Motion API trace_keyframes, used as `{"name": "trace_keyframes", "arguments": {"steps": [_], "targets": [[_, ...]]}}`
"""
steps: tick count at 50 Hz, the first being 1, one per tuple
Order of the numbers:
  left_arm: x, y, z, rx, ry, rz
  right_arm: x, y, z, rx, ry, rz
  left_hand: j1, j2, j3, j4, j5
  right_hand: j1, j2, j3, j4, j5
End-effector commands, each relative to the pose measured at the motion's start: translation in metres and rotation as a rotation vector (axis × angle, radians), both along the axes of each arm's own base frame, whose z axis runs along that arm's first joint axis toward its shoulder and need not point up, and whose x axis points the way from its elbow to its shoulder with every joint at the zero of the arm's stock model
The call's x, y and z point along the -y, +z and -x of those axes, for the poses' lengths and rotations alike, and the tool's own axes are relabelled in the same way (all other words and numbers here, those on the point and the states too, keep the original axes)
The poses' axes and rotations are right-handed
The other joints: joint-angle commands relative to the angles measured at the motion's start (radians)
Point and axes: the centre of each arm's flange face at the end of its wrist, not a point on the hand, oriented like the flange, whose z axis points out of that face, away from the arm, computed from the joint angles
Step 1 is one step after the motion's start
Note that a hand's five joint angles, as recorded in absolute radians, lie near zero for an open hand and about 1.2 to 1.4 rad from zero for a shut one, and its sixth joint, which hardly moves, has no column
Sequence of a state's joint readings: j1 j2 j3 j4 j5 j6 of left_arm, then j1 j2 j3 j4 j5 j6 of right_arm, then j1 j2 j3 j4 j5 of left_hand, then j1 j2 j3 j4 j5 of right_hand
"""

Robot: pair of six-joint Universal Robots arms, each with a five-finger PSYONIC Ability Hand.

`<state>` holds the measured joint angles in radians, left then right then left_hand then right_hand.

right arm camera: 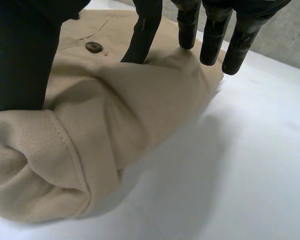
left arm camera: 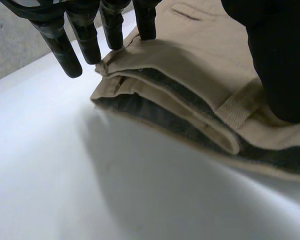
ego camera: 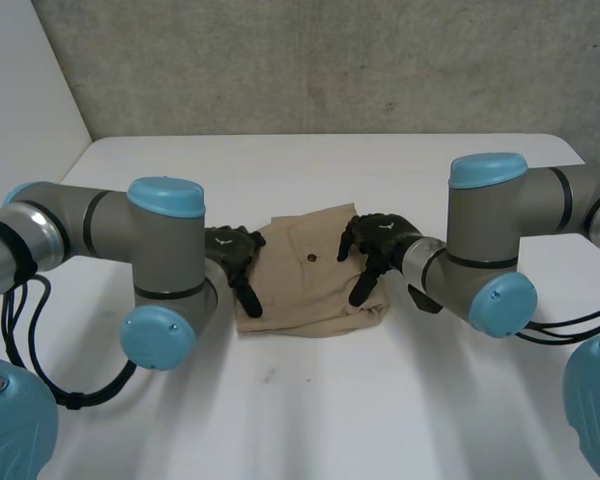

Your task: Fold the shorts.

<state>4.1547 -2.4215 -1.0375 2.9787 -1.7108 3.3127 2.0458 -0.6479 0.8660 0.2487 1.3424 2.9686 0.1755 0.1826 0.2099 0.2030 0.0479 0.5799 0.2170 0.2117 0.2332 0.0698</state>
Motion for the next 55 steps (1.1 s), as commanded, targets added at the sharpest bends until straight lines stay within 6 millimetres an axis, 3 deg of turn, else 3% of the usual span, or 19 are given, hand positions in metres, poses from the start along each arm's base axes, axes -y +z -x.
{"name": "trace_keyframes", "arguments": {"steps": [1, 9, 10, 15, 16, 17, 18, 19, 21, 22, 23, 24, 34, 42, 55], "targets": [[-0.003, 0.018, 0.002, -0.02, -0.011, 0.026, -0.01, 0.038, -0.001, 0.022, 0.022, 0.085, -0.001, -0.008, -0.035, -0.028, -0.048, -0.405, -0.042, -0.037, -0.059, -0.07], [-0.008, 0.106, -0.005, -0.138, -0.008, 0.197, -0.02, 0.124, 0.008, 0.147, -0.019, 0.297, -0.001, -0.008, -0.035, -0.028, -0.048, -0.405, -0.042, -0.037, -0.059, -0.07], [-0.01, 0.127, -0.01, -0.166, -0.003, 0.239, -0.021, 0.141, 0.015, 0.18, -0.056, 0.345, -0.001, -0.008, -0.035, -0.028, -0.048, -0.405, -0.042, -0.037, -0.059, -0.07], [-0.008, 0.179, -0.04, -0.227, 0.065, 0.347, -0.029, 0.181, 0.035, 0.253, -0.156, 0.46, -0.001, -0.008, -0.035, -0.028, -0.048, -0.405, -0.042, -0.037, -0.059, -0.07], [-0.008, 0.185, -0.046, -0.237, 0.08, 0.36, -0.029, 0.186, 0.04, 0.257, -0.177, 0.477, -0.001, -0.008, -0.035, -0.028, -0.048, -0.23, 0.133, 0.138, 0.117, 0.106], [-0.008, 0.197, -0.055, -0.26, 0.103, 0.38, -0.027, 0.193, 0.049, 0.26, -0.207, 0.494, -0.001, -0.008, -0.035, -0.028, -0.048, 0.388, 0.751, 0.757, 0.735, 0.724], [-0.009, 0.202, -0.06, -0.27, 0.116, 0.388, -0.027, 0.195, 0.054, 0.26, -0.219, 0.497, -0.001, -0.008, -0.035, -0.028, -0.048, 0.706, 1.068, 1.074, 1.052, 1.041], [-0.01, 0.206, -0.064, -0.279, 0.126, 0.39, -0.026, 0.194, 0.058, 0.258, -0.229, 0.494, -0.001, -0.008, -0.035, -0.028, -0.048, 0.815, 1.178, 1.183, 1.162, 1.151], [-0.014, 0.213, -0.075, -0.293, 0.149, 0.387, -0.027, 0.193, 0.064, 0.259, -0.245, 0.478, -0.001, -0.008, -0.035, -0.028, -0.048, 0.716, 1.079, 1.084, 1.062, 1.051], [-0.015, 0.214, -0.078, -0.293, 0.153, 0.382, -0.026, 0.19, 0.066, 0.251, -0.251, 0.467, -0.001, -0.008, -0.035, -0.028, -0.048, 0.511, 0.874, 0.879, 0.858, 0.847], [-0.016, 0.215, -0.082, -0.293, 0.158, 0.378, -0.028, 0.188, 0.067, 0.24, -0.251, 0.454, -0.001, -0.008, -0.035, -0.028, -0.048, 0.155, 0.517, 0.523, 0.501, 0.49], [-0.017, 0.215, -0.085, -0.292, 0.164, 0.372, -0.032, 0.183, 0.068, 0.213, -0.249, 0.422, -0.001, -0.008, -0.035, -0.028, -0.048, -0.405, -0.042, -0.037, -0.059, -0.07], [-0.031, 0.211, -0.096, -0.314, 0.15, 0.277, -0.04, 0.176, 0.095, 0.158, -0.302, 0.316, -0.001, -0.008, -0.035, -0.028, -0.048, -0.405, -0.042, -0.037, -0.059, -0.07], [-0.032, 0.211, -0.097, -0.332, 0.155, 0.271, -0.044, 0.192, 0.1, 0.174, -0.305, 0.36, -0.001, -0.008, -0.035, -0.028, -0.048, -0.405, -0.042, -0.037, -0.059, -0.07], [-0.036, 0.21, -0.093, -0.332, 0.141, 0.263, -0.046, 0.196, 0.103, 0.178, -0.313, 0.39, -0.001, -0.008, -0.035, -0.028, -0.048, -0.405, -0.042, -0.037, -0.059, -0.07]]}}
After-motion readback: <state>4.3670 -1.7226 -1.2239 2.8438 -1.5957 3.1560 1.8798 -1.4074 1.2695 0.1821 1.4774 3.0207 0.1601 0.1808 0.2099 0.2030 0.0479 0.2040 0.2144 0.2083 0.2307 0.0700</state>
